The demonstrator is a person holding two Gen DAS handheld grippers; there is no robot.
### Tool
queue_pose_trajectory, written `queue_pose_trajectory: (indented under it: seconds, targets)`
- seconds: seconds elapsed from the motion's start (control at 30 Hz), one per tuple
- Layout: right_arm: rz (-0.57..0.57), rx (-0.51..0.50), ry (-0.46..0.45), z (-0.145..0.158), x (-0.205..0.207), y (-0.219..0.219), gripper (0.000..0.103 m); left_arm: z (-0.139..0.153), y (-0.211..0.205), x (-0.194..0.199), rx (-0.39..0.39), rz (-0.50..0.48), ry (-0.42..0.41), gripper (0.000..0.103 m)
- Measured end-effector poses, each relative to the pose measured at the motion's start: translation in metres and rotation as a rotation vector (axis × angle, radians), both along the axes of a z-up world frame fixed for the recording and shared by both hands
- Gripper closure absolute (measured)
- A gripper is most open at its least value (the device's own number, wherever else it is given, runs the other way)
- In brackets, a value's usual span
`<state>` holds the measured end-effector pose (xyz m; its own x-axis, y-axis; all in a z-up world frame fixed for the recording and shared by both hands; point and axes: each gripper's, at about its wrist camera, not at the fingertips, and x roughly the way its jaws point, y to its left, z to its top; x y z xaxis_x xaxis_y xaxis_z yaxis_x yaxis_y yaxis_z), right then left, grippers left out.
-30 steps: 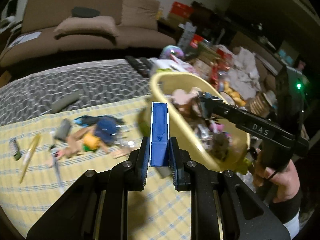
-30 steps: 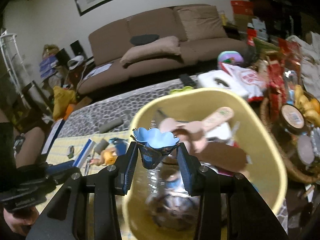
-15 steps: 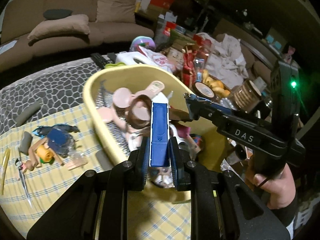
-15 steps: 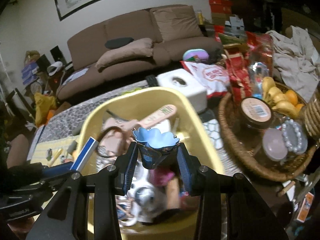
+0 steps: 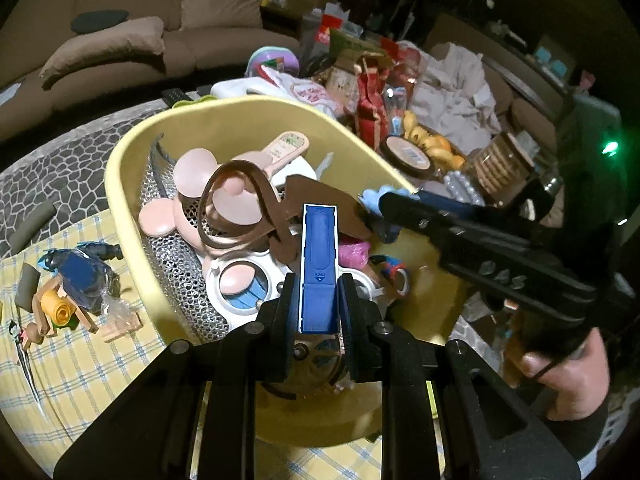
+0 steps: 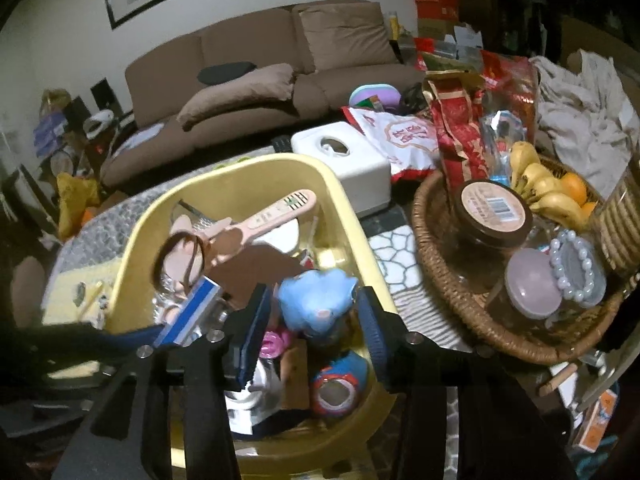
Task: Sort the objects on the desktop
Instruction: 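Carry the blue case and flower cup into the yellow basket and open both grippers, then move both grippers back over the scattered objects on the table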
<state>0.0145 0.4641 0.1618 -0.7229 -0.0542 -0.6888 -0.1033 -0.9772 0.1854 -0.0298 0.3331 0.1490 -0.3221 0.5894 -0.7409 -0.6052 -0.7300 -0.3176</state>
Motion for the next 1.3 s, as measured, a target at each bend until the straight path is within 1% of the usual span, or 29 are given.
queue_pose_trajectory:
  seconds: [0.07,0.13,0.2,0.27,0.4,0.47,0.5,0.6,0.67,0.7,0.73,0.77,0.8,0.83,1.1,1.2,1.27,1.3]
  targets:
    - [-0.007,-0.033,0.023,0.005,0.003,0.004,0.047,-0.001,0.001,0.0,-0.013,0.004,0.011,0.085]
    - [-0.019,-0.053,0.042,0.009,0.006,0.009,0.045,-0.001,0.0,-0.001,-0.008,0.008,0.0,0.085]
    - [-0.026,-0.064,0.053,0.013,0.007,0.011,0.045,0.0,-0.002,-0.001,-0.004,0.013,-0.002,0.082]
    - [-0.033,-0.07,0.06,0.015,0.007,0.013,0.045,0.001,-0.003,0.001,-0.002,0.012,0.001,0.073]
    - [-0.022,-0.068,0.059,0.016,0.006,0.008,0.045,0.005,-0.007,0.0,0.004,0.025,0.001,0.067]
    - [-0.008,-0.061,0.057,0.017,0.006,0.002,0.045,0.008,-0.011,0.0,0.011,0.033,0.003,0.059]
    - [-0.001,-0.056,0.056,0.018,0.005,-0.001,0.045,0.01,-0.013,0.0,0.014,0.037,0.006,0.058]
    - [0.019,-0.046,0.054,0.018,0.004,-0.009,0.042,0.016,-0.022,-0.001,0.013,0.053,0.021,0.05]
    - [0.033,-0.039,0.053,0.018,0.002,-0.017,0.039,0.019,-0.029,-0.002,0.011,0.064,0.027,0.038]
    - [0.04,-0.036,0.053,0.019,0.001,-0.02,0.038,0.021,-0.034,-0.001,0.015,0.064,0.032,0.037]
    - [0.046,-0.031,0.053,0.019,0.0,-0.024,0.036,0.022,-0.037,-0.001,0.014,0.063,0.036,0.025]
    - [0.051,-0.029,0.053,0.019,0.0,-0.027,0.031,0.024,-0.041,0.0,0.0,0.073,0.046,0.014]
    - [0.057,-0.03,0.054,0.02,-0.002,-0.029,0.028,0.025,-0.044,0.001,-0.012,0.082,0.061,0.013]
    - [0.065,-0.032,0.054,0.02,-0.003,-0.033,0.022,0.027,-0.049,0.002,-0.016,0.084,0.07,0.013]
    - [0.102,-0.015,0.053,0.025,-0.01,-0.061,0.016,0.031,-0.084,0.003,-0.01,0.136,0.069,0.012]
    - [0.116,0.005,0.054,0.027,-0.012,-0.075,0.01,0.033,-0.096,0.003,-0.013,0.155,0.071,0.012]
    - [0.127,0.007,0.056,0.028,-0.014,-0.084,0.004,0.034,-0.105,0.003,-0.017,0.163,0.068,0.012]
    - [0.134,0.012,0.058,0.029,-0.015,-0.089,0.003,0.035,-0.109,0.004,-0.022,0.17,0.072,0.012]
